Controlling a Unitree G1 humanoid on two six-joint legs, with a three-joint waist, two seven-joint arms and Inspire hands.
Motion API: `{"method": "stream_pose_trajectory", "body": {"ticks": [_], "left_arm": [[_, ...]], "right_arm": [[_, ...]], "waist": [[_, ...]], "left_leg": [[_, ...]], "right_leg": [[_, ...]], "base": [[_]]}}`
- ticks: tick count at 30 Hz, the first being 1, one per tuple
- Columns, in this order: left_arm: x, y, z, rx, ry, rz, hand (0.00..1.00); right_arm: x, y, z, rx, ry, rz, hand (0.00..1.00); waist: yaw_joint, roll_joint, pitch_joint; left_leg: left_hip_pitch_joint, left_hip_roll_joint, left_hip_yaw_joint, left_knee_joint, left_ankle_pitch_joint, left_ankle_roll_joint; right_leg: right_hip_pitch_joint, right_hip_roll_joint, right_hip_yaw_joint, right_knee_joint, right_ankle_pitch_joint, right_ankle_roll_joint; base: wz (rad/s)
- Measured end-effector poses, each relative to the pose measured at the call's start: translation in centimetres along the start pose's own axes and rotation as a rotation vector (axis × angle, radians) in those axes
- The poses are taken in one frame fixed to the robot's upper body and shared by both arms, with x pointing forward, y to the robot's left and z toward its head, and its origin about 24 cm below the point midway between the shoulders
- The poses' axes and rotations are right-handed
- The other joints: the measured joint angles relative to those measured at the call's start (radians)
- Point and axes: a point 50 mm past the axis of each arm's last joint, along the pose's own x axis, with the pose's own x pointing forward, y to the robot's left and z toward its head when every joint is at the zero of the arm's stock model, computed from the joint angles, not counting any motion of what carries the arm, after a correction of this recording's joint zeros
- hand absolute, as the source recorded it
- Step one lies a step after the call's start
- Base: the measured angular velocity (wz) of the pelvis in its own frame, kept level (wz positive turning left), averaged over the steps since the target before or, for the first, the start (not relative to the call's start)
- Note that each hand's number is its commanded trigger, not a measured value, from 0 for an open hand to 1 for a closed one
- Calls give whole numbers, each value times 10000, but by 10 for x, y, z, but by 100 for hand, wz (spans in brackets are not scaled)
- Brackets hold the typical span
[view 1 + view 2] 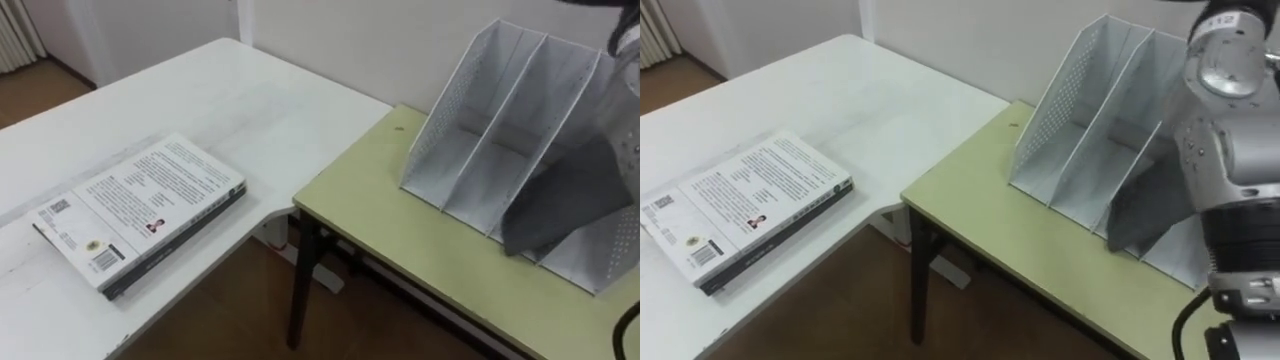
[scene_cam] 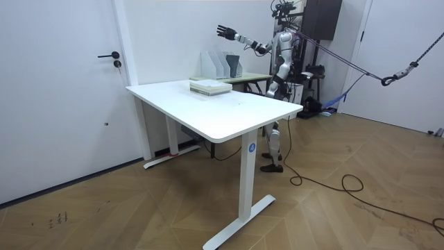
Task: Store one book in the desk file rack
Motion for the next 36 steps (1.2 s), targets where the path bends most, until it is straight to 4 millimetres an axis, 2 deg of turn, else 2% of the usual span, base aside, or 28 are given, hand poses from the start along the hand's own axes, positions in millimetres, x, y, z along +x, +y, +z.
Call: {"method": "stream_pose_trajectory", "body": {"ticks": [5, 12, 14, 15, 16, 17, 18, 19, 20, 21, 22, 27, 29, 30, 33, 35, 36], "left_arm": [[0, 7, 2, 114, -211, 87, 0], [1, 11, 4, 301, -263, 169, 0], [2, 11, 8, 415, -292, 127, 0], [2, 12, 8, 421, -262, 142, 0], [3, 12, 8, 448, -154, 153, 0], [4, 11, 9, 523, -147, 126, 0], [4, 11, 10, 574, -167, 106, 0], [4, 9, 12, 674, -218, 53, 0], [5, 8, 15, 793, -318, -5, 0], [5, 7, 17, 838, -374, -33, 0], [6, 5, 18, 950, -418, -84, 0], [7, -3, 16, 869, -388, -268, 0], [7, -6, 13, 810, -412, -333, 0], [7, -6, 13, 796, -415, -342, 0], [6, -6, 9, 578, -412, -363, 0], [5, -6, 5, 549, -530, -316, 0], [5, -5, 4, 499, -540, -295, 0]], "right_arm": [[-34, 34, -27, 270, 733, 3641, 0], [-76, 61, -67, 556, 2241, 7583, 0], [-103, 62, -94, 907, 3327, 8488, 0], [-111, 63, -102, 990, 3680, 8706, 0], [-126, 66, -119, 1060, 4367, 9100, 0], [-144, 67, -136, 1084, 5089, 9392, 0], [-152, 66, -145, 1111, 5518, 9494, 0], [-169, 66, -164, 1101, 6435, 9686, 0], [-182, 64, -177, 907, 7164, 9903, 0], [-188, 62, -182, 922, 7452, 10002, 0], [-200, 60, -191, 938, 7990, 10205, 0], [-244, 44, -227, 806, 10171, 10078, 0], [-267, 28, -241, 213, 11166, 9760, 0], [-272, 24, -244, 94, 11415, 9657, 0], [-308, 1, -263, -485, 12943, 8799, 0], [-336, -23, -273, -1501, 14012, 8063, 0], [-342, -28, -275, -1734, 14290, 7829, 0]], "waist": [[163, -133, 44], [417, -134, 43], [658, -114, 56], [726, -170, 20], [801, -146, 48], [830, -157, 42], [853, -133, 59], [873, -103, 79], [901, -96, 80], [936, -67, 99], [973, 19, 151], [936, 296, 67], [836, 394, 7], [821, 411, 16], [722, 430, 22], [565, 469, 24], [564, 479, 29]], "left_leg": [[-11, 66, 17, -36, -1, 0], [29, 70, -5, -49, -6, -7], [161, 72, 7, -109, -10, -13], [195, 72, 13, -135, -10, -14], [203, 75, 16, -138, -11, -16], [201, 75, 11, -135, -11, -16], [190, 74, 10, -131, -12, -16], [147, 70, -1, -110, -14, -14], [25, 73, -17, -73, -30, -2], [-35, 73, -17, -58, -32, 1], [-92, 73, -17, -40, -31, 3], [-28, 0, -27, -26, -29, 5], [-60, -13, -75, -22, -28, 6], [-64, -12, -76, -23, -28, 7], [7, -52, -246, -25, -30, 8], [-54, -96, -386, -18, -30, 15], [-61, -98, -386, -13, -29, 17]], "right_leg": [[-22, -17, -21, -7, 2, 3], [49, -4, -57, -15, 3, 5], [192, 13, -25, -102, 4, 6], [228, 19, -15, -133, 5, 6], [277, 24, -1, -147, 5, 5], [281, 20, -1, -149, 5, 6], [279, 18, -1, -152, 7, 8], [265, 11, -41, -151, 13, 17], [193, 8, -45, -143, 34, 28], [139, 7, -52, -144, 51, 26], [91, 8, -44, -152, 79, 28], [142, 5, -74, -175, 80, 32], [148, -20, -179, -175, 76, 38], [147, -18, -189, -180, 76, 38], [332, -27, -244, -304, 76, 39], [366, -53, -310, -326, 65, 57], [358, -54, -305, -326, 65, 58]], "base": [[0], [1], [0], [0], [0], [0], [4], [5], [5], [0], [0], [2], [9], [5], [11], [17], [0]]}}
